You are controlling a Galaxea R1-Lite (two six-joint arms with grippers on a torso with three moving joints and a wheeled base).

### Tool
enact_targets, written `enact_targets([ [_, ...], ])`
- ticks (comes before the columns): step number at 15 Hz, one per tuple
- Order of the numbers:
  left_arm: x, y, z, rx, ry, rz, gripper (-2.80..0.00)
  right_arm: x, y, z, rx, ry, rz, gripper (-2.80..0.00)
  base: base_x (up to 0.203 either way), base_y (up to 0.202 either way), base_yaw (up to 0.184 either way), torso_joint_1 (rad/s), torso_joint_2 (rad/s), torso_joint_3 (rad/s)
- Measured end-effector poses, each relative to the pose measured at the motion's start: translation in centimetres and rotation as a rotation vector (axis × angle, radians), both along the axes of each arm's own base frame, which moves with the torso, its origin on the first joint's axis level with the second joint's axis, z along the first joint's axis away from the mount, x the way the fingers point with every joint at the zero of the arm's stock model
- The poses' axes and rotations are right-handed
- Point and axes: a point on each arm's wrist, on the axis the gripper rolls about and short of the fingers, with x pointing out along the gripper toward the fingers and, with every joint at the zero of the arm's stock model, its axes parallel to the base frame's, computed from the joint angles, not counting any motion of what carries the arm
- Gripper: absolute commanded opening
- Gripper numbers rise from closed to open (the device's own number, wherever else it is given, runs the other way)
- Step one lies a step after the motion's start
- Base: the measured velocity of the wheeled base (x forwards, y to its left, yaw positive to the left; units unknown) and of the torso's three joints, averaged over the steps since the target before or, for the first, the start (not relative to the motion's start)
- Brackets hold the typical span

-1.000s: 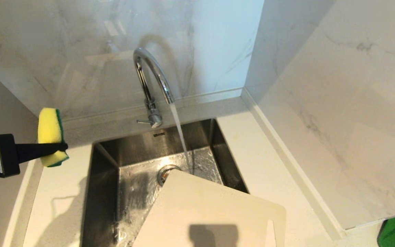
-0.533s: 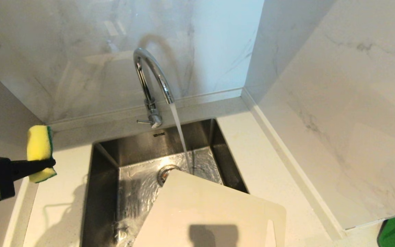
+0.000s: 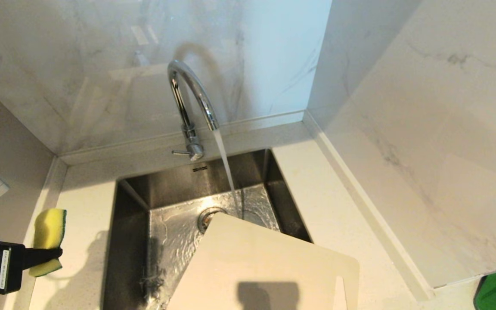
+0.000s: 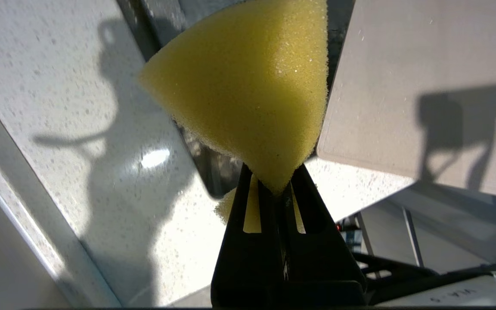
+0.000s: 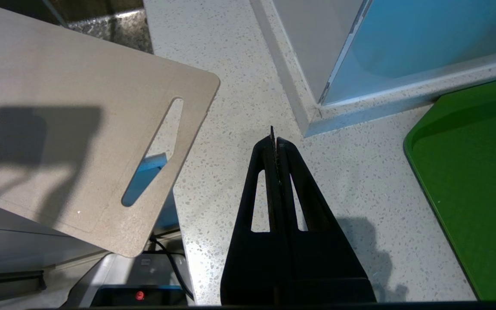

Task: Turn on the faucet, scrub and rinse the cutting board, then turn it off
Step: Put down the cleaning cloth

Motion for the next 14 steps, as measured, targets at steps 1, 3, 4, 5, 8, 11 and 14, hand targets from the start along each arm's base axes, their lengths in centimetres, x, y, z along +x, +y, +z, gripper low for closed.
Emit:
enact_targets([
  [1, 0.3, -0.1, 0.0, -0.005, 0.017, -0.010, -2.80, 0.0, 0.0, 0.0, 0.000, 0.000, 0.000, -2.80, 0.000, 0.000, 0.000, 0.000, 0.00, 0.000],
  [3, 1.3, -0.4, 0.0, -0.017, 0.044, -0.032, -2.80, 0.0, 0.0, 0.0, 0.000, 0.000, -0.001, -2.80, 0.000, 0.000, 0.000, 0.000, 0.00, 0.000],
  [4, 1.8, -0.6, 0.0, -0.017, 0.055, -0.033, -2.80, 0.0, 0.0, 0.0, 0.000, 0.000, -0.001, -2.80, 0.000, 0.000, 0.000, 0.000, 0.00, 0.000],
  [5, 2.3, -0.7, 0.1, -0.014, 0.068, -0.030, -2.80, 0.0, 0.0, 0.0, 0.000, 0.001, -0.001, -2.80, 0.000, 0.000, 0.000, 0.000, 0.00, 0.000],
  [8, 3.6, -0.7, 0.5, -0.002, 0.112, -0.010, -2.80, 0.0, 0.0, 0.0, 0.000, 0.000, -0.001, -2.80, 0.000, 0.000, 0.000, 0.000, 0.00, 0.000],
  [11, 5.0, 0.0, 0.7, -0.002, 0.129, 0.039, -2.80, 0.0, 0.0, 0.0, 0.000, 0.001, 0.000, -2.80, 0.000, 0.000, 0.000, 0.000, 0.00, 0.000],
  [14, 6.0, 1.3, 0.2, 0.027, 0.150, 0.086, -2.80, 0.0, 0.0, 0.0, 0.000, 0.001, -0.001, -2.80, 0.000, 0.000, 0.000, 0.000, 0.00, 0.000],
])
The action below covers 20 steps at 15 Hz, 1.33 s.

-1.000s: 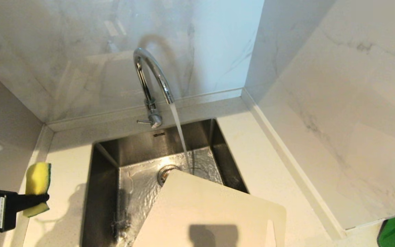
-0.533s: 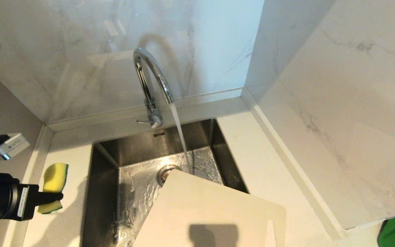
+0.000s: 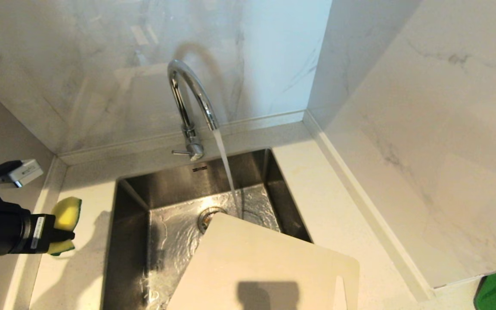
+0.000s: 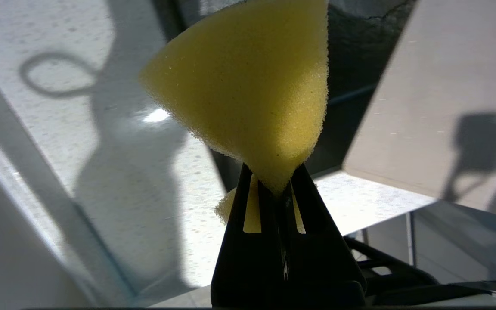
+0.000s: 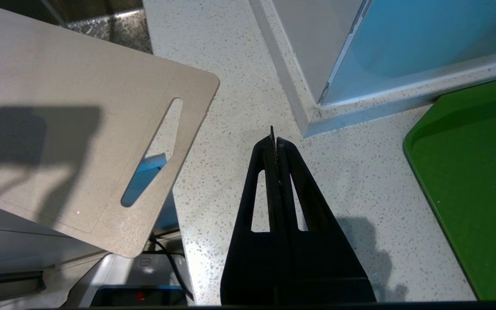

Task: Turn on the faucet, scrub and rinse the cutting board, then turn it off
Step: Put down the cleaning cloth

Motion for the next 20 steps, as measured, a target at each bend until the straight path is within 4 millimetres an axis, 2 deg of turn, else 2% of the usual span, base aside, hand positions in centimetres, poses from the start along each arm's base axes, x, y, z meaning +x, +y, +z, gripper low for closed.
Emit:
enact_targets([
  [6, 0.9, 4.1, -2.5, 0.032, 0.150, 0.181, -2.80, 0.0, 0.0, 0.0, 0.000, -0.001, 0.000, -2.80, 0.000, 0.000, 0.000, 0.000, 0.00, 0.000],
  [9, 1.4, 5.3, -3.9, 0.027, 0.237, 0.233, -2.80, 0.0, 0.0, 0.0, 0.000, 0.000, 0.001, -2.80, 0.000, 0.000, 0.000, 0.000, 0.00, 0.000],
  [17, 5.7, 8.2, -7.8, 0.009, 0.390, 0.317, -2.80, 0.0, 0.0, 0.0, 0.000, 0.000, 0.000, -2.80, 0.000, 0.000, 0.000, 0.000, 0.00, 0.000],
  [20, 6.9, 8.8, -8.6, 0.025, 0.409, 0.295, -2.80, 0.0, 0.0, 0.0, 0.000, 0.000, 0.000, -2.80, 0.000, 0.000, 0.000, 0.000, 0.00, 0.000],
])
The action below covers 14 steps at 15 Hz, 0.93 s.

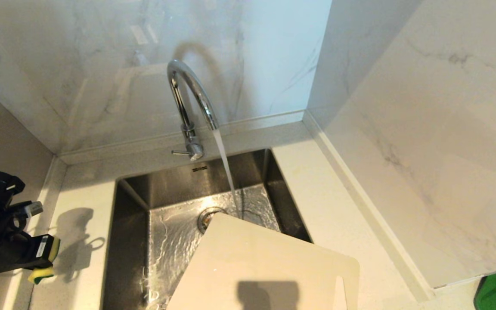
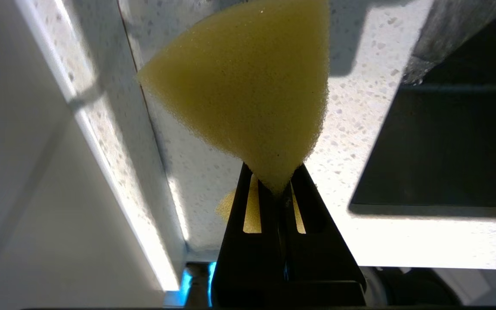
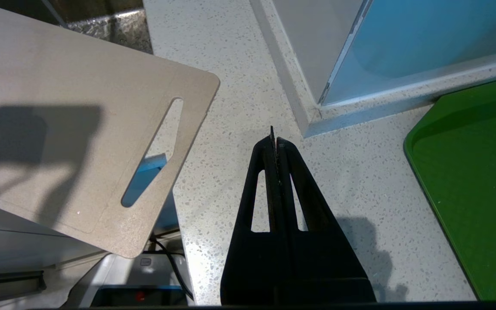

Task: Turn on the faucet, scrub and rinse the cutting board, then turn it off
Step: Put down the cleaning cloth

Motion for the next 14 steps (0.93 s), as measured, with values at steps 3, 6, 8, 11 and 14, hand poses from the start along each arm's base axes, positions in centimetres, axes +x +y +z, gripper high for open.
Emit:
enact_targets([
  [3, 0.7, 0.2, -0.8, -0.001, 0.018, -0.005, -2.80, 0.0, 0.0, 0.0, 0.000, 0.000, 0.000, -2.80, 0.000, 0.000, 0.000, 0.000, 0.00, 0.000],
  [6, 1.4, 0.4, -1.9, -0.005, 0.034, -0.004, -2.80, 0.0, 0.0, 0.0, 0.000, 0.000, 0.000, -2.80, 0.000, 0.000, 0.000, 0.000, 0.00, 0.000],
  [8, 2.0, 0.5, -2.2, -0.004, 0.030, -0.004, -2.80, 0.0, 0.0, 0.0, 0.000, 0.000, 0.000, -2.80, 0.000, 0.000, 0.000, 0.000, 0.00, 0.000],
  [11, 2.6, 0.6, -2.4, -0.005, 0.032, -0.005, -2.80, 0.0, 0.0, 0.0, 0.000, 0.000, 0.000, -2.80, 0.000, 0.000, 0.000, 0.000, 0.00, 0.000],
  [14, 2.8, 0.7, -2.7, -0.005, 0.038, -0.007, 0.00, 0.0, 0.0, 0.0, 0.000, 0.000, 0.000, -2.80, 0.000, 0.000, 0.000, 0.000, 0.00, 0.000],
])
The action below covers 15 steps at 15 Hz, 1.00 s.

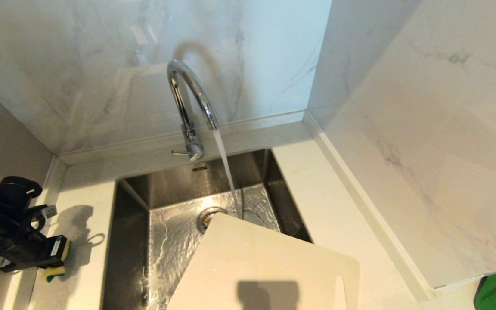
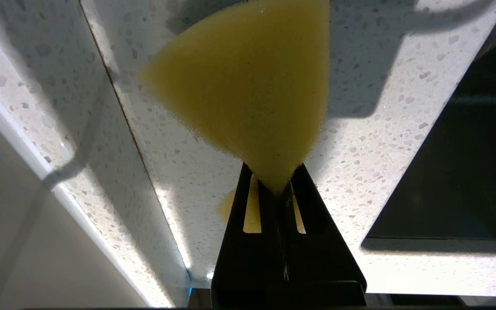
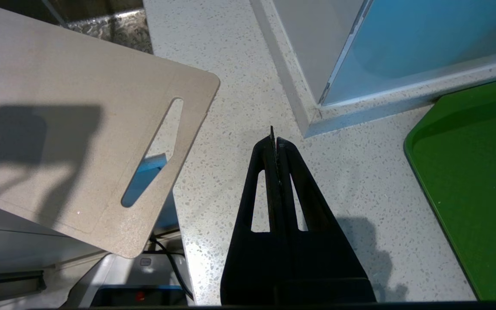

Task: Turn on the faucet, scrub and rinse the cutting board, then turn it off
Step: Put down the cleaning cloth, then turn off the tap

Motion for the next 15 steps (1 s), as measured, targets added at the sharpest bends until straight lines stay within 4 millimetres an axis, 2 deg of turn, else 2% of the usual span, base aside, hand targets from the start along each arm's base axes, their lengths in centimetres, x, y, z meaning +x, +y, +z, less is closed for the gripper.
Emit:
enact_targets([
  [6, 0.3, 0.1, 0.0, 0.007, -0.010, -0.015, 0.00, 0.0, 0.0, 0.0, 0.000, 0.000, -0.001, -2.80, 0.000, 0.000, 0.000, 0.000, 0.00, 0.000],
  [10, 0.0, 0.0, 1.2, 0.026, -0.044, -0.051, 0.00, 0.0, 0.0, 0.0, 0.000, 0.000, -0.001, -2.80, 0.000, 0.000, 0.000, 0.000, 0.00, 0.000],
  [11, -0.2, -0.1, 1.7, 0.031, -0.058, -0.058, -2.08, 0.0, 0.0, 0.0, 0.000, 0.000, 0.000, -2.80, 0.000, 0.000, 0.000, 0.000, 0.00, 0.000],
  [12, -0.4, -0.1, 2.4, 0.037, -0.074, -0.070, -2.80, 0.0, 0.0, 0.0, 0.000, 0.000, 0.000, -2.80, 0.000, 0.000, 0.000, 0.000, 0.00, 0.000],
  [15, -1.5, -0.5, 4.5, 0.058, -0.122, -0.119, -2.80, 0.0, 0.0, 0.0, 0.000, 0.000, 0.000, -2.80, 0.000, 0.000, 0.000, 0.000, 0.00, 0.000],
])
